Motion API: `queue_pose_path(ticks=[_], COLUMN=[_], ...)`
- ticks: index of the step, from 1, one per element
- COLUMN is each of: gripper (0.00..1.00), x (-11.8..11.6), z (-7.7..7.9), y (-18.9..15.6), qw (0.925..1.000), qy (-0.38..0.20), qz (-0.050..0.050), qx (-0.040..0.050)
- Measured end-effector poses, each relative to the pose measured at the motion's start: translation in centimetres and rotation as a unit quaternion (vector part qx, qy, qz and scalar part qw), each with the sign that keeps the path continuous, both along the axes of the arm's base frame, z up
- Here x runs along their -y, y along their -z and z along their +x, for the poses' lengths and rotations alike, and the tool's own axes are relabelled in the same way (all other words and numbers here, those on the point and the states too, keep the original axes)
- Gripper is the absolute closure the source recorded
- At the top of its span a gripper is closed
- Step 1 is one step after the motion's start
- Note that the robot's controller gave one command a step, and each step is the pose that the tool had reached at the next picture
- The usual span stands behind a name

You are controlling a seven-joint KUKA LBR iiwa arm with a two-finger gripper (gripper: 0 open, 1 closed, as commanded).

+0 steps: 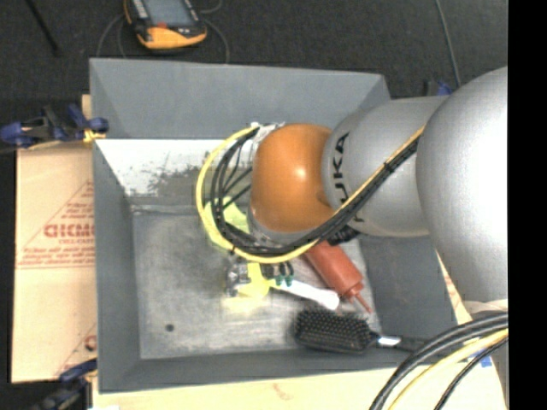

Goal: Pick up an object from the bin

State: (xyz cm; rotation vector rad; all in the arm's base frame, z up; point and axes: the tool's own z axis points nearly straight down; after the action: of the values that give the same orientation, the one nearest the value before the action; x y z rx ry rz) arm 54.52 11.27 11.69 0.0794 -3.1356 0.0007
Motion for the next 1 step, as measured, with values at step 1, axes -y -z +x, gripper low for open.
queue_pose_path(ticks=[1], gripper=[1.00], x=[0.91], z=[1.62], y=[4.34], qw=[0.9999], qy=[0.009], qz=[0.002], qx=[0.0051])
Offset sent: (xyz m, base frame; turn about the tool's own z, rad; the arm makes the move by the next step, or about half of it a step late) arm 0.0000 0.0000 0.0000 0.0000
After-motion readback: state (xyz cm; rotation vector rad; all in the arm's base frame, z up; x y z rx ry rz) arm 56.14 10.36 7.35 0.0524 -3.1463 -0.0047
